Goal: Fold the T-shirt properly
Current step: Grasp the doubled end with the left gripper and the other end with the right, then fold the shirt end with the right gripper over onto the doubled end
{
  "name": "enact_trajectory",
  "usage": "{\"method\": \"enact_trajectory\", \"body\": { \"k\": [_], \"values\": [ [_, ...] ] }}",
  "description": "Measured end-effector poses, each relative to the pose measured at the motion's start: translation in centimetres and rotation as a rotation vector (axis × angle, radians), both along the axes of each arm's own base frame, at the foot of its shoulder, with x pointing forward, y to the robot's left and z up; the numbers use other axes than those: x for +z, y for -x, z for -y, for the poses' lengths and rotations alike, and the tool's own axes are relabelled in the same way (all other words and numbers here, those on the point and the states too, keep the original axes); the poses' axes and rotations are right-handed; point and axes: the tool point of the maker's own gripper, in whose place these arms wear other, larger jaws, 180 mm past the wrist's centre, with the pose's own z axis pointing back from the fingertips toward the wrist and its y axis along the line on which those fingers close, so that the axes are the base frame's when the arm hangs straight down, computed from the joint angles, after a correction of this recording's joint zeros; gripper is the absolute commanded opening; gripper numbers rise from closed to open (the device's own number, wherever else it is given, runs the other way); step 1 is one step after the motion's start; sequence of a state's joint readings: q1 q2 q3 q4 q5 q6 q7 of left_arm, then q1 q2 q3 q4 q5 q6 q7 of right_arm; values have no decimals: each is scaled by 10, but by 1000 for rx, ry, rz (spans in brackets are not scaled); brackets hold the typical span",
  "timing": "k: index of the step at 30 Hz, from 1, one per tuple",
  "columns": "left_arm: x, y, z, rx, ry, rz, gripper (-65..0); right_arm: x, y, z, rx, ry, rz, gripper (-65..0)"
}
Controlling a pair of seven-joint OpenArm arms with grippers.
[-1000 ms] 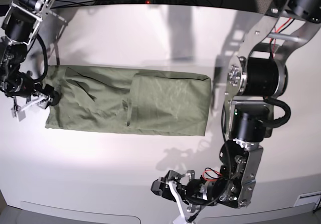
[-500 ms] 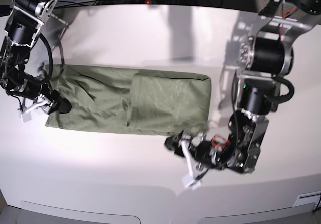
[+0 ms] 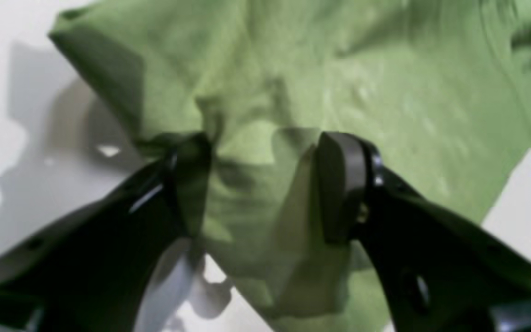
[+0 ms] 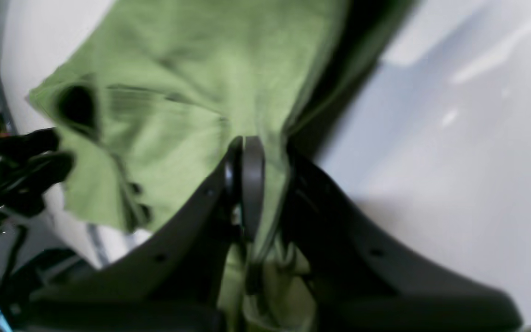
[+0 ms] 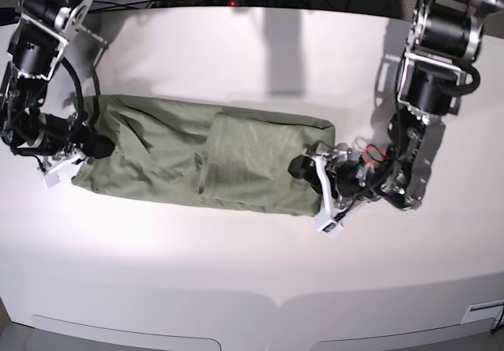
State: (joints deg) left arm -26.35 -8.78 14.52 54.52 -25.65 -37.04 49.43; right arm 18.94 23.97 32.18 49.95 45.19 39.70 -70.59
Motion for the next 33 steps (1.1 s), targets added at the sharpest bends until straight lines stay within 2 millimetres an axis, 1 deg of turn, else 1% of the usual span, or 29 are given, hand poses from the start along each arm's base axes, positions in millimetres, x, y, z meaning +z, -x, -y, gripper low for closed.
{"method": "enact_trajectory", "body": {
  "k": [4,7,9,12,16,19,23,26,28,30,33],
  "values": [
    [-5,2,-1,3,-10,20,-300,20,-26,-11,6,-32,68,-650],
    [-7,0,-4,30,-23,31,-301,34,-38,-31,36,-109,105,-650],
    [-7,-2,-4,46,-22,35,-301,43,-48,-51,59,-161,132,-650],
    [-6,-3,-3,49,-18,37,-300,56,-67,-87,93,-238,180,-650],
    [-7,-3,-3,48,-20,37,-300,65,-80,-132,153,-299,205,-650],
    [-7,-3,-3,48,-20,37,-300,67,-82,-171,245,-313,197,-650],
    [-6,-3,-2,50,-14,35,-300,69,-76,-235,386,-346,180,-650],
    [-6,-3,-2,50,-13,35,-300,70,-69,-270,454,-373,169,-650],
    [-6,-2,-2,50,-14,34,-300,72,-65,-286,481,-387,167,-650],
    [-6,-2,-2,49,-15,33,-300,70,-62,-296,501,-379,156,-650],
    [-6,-2,-2,47,-18,30,-300,69,-61,-299,502,-382,155,-650]
  ]
}}
